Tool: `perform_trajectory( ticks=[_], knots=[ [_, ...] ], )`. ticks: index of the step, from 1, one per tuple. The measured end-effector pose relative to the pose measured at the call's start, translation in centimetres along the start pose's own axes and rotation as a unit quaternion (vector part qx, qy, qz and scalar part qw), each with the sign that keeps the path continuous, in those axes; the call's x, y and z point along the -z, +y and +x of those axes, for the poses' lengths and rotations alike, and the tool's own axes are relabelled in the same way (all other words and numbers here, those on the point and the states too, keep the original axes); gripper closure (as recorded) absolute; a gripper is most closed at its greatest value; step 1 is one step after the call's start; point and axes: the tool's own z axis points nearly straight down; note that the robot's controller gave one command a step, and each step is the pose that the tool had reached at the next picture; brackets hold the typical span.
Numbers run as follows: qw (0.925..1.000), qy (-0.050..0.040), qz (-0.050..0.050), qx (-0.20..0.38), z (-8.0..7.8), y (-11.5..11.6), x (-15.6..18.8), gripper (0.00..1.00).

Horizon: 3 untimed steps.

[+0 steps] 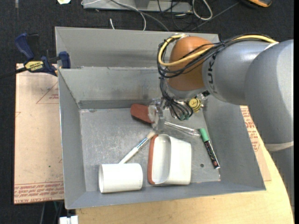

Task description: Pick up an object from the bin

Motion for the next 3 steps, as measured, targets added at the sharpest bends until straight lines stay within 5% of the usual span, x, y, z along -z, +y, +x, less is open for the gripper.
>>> perform_trajectory(
  ticks=[3],
  knots=[
    [1.0000,0.0000,0.000,0.000,0.00,0.00,0.00,1.00]
  ],
)
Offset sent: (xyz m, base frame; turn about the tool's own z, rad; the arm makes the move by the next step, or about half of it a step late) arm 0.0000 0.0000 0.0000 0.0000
